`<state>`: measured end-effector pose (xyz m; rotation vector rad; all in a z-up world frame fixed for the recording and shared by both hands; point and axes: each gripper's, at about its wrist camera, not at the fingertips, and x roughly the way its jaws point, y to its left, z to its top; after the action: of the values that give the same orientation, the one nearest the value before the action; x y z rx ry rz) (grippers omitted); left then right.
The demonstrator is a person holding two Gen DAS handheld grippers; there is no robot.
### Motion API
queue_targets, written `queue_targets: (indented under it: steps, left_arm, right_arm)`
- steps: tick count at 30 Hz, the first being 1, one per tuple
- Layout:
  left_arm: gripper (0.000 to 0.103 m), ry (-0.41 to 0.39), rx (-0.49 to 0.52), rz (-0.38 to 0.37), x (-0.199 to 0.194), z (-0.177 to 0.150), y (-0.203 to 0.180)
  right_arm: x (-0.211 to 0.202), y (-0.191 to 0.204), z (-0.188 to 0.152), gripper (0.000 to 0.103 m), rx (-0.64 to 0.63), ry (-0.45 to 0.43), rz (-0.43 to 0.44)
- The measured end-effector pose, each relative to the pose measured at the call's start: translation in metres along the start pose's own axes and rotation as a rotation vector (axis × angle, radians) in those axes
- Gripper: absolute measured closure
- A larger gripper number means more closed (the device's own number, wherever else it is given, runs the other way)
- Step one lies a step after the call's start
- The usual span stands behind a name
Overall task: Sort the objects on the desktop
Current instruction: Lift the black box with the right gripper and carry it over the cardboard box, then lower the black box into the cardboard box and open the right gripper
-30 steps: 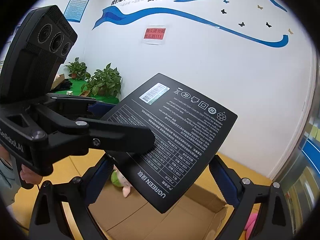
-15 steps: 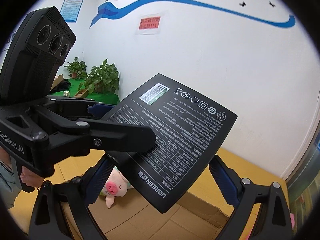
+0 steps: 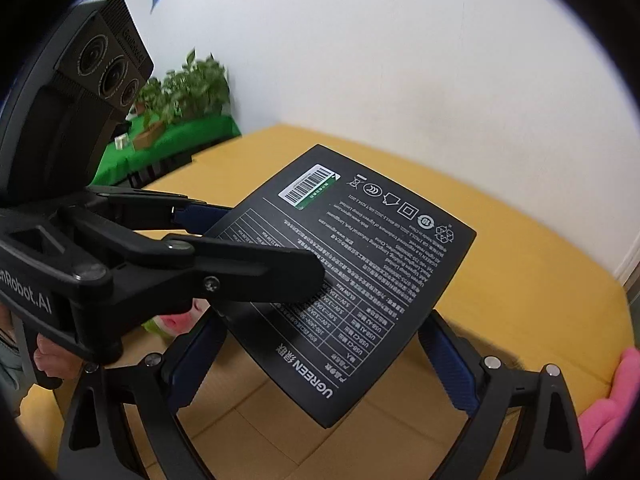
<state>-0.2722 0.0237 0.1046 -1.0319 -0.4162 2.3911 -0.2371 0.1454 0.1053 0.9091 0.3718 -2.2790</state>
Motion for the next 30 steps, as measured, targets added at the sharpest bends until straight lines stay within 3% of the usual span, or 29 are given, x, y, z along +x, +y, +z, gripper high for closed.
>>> queue_targets:
  steps: [7,13,21,27,30]
  left_arm:
    - [0.029,0.129,-0.046,0.078,0.048,-0.02,0.012]
    - [0.029,0.247,-0.096,0.115,0.085,-0.032,0.013]
    - [0.035,0.316,-0.101,0.189,0.099,-0.043,0.016]
    - [0.033,0.317,-0.094,0.208,0.096,-0.044,0.009]
    - [0.033,0.29,-0.04,0.235,0.08,-0.045,-0.001]
  right_arm:
    - [0.051,-0.024,-0.025,0.007,0.125,0.177,0.105]
    - [0.078,-0.031,-0.047,0.007,0.184,0.305,0.129]
    - [0.102,-0.027,-0.043,0.009,0.192,0.37,0.089]
    - [0.098,-0.029,-0.042,0.009,0.218,0.365,0.064]
    - [0.088,-0.029,-0.038,0.009,0.213,0.364,0.065]
